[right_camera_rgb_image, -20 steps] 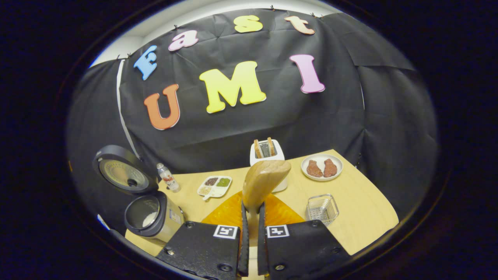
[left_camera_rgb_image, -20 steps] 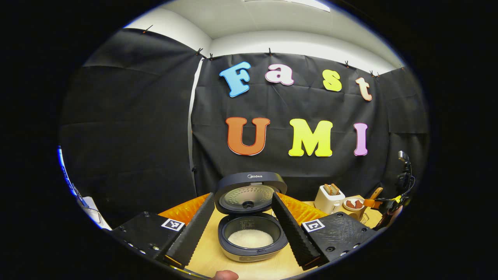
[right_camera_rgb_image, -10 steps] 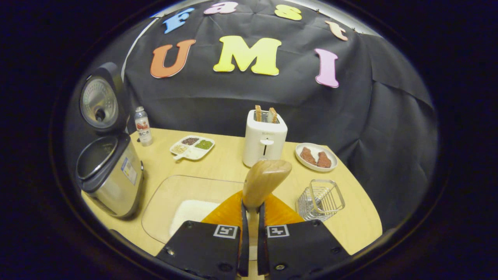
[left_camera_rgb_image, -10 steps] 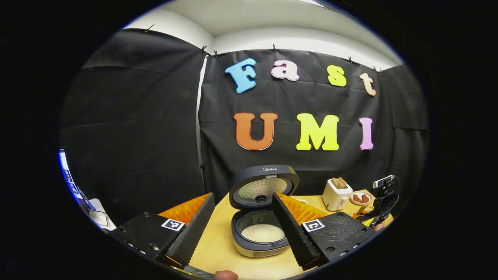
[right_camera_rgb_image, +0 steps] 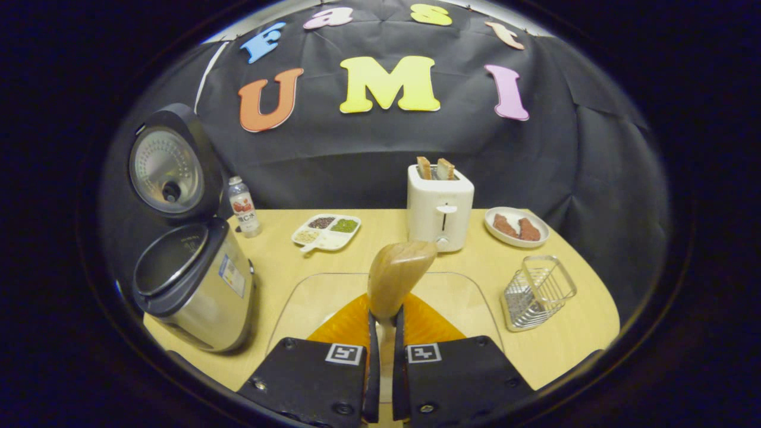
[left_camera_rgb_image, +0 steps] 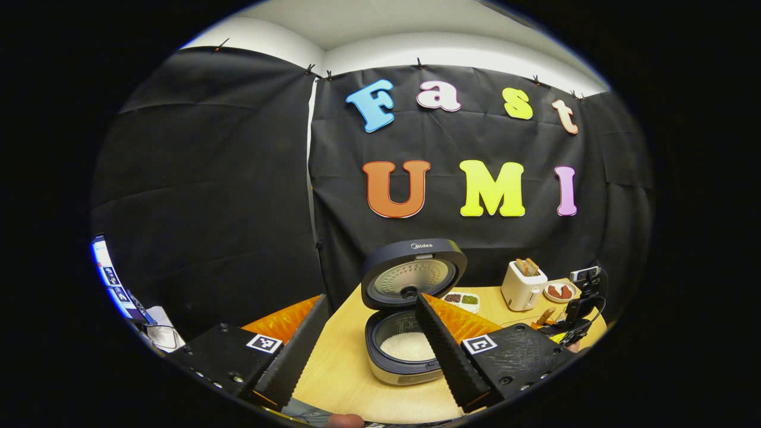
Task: Close the left gripper, press the button to open the rice cooker; take a wooden spoon from the chopstick holder with the right hand, scoop a spoonful of rice and pour it into the rice cooker, then put the wooden spoon back into the chopstick holder.
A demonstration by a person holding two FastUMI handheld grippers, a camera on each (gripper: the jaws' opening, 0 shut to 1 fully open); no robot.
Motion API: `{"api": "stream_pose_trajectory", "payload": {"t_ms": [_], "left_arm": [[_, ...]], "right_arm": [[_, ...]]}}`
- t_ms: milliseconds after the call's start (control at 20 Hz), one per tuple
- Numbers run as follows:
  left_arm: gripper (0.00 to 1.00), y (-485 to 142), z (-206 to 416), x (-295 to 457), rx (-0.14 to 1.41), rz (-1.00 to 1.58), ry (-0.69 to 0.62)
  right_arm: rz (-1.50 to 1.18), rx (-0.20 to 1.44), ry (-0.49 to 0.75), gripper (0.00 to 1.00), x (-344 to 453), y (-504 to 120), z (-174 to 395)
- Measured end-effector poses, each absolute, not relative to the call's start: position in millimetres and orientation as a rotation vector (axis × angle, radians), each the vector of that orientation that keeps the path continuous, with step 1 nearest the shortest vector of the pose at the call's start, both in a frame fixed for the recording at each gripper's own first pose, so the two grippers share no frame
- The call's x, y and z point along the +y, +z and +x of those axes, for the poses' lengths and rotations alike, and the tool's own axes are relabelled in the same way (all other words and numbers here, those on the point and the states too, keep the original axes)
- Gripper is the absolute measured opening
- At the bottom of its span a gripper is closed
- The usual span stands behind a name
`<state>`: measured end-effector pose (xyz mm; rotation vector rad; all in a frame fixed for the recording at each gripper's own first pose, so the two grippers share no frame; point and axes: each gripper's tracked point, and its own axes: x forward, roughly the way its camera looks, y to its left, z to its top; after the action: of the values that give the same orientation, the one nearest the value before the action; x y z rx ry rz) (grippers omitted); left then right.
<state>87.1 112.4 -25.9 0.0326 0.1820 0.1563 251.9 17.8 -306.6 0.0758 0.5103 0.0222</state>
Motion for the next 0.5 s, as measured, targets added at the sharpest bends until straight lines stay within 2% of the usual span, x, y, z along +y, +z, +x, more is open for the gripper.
{"api": "stream_pose_trajectory", "payload": {"t_ms": [200, 500], "left_arm": [[0.95, -26.5, 83.3, 110.0, 0.191, 0.027, 0.166], [0.95, -24.4, 83.7, 102.7, 0.180, 0.022, 0.185]], "right_arm": [[0.303, 0.584, 0.112, 0.14, 41.1, -307.7, 249.6], [0.672, 0.697, 0.106, 0.14, 24.5, -313.9, 250.9]]}}
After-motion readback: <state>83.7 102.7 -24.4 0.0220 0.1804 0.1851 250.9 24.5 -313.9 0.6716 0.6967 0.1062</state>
